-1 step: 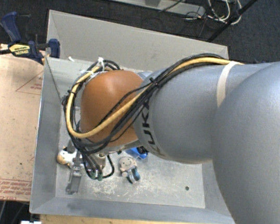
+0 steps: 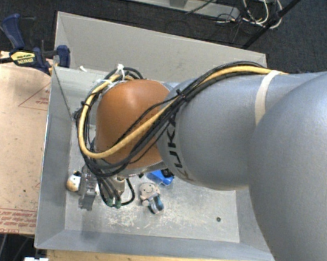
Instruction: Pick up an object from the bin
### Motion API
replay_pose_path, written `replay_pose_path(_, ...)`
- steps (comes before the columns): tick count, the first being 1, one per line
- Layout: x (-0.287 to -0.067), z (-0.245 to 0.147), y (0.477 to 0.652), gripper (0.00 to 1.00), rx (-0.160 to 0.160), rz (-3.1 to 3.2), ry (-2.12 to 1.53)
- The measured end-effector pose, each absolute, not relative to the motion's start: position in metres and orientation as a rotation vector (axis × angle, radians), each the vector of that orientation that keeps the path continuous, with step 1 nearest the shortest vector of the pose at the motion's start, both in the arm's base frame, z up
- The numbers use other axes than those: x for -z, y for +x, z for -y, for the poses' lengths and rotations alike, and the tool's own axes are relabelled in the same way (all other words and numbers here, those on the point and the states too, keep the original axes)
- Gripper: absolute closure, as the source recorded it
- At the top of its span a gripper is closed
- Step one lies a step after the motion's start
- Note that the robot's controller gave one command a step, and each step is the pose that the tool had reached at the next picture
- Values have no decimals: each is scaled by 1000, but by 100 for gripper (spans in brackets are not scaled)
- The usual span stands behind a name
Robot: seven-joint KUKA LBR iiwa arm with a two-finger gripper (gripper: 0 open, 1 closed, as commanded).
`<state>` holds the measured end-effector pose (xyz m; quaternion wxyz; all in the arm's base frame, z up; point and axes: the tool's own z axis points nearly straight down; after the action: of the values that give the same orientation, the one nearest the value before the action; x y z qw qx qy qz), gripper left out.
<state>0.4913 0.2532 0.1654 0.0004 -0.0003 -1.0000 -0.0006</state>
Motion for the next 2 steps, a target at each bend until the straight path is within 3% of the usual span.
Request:
replay_pose_path(1, -165, -253, 491, 100, 2, 3141, -1)
replay_pose_path(2, -194, -238, 491, 100, 2, 3142, 11)
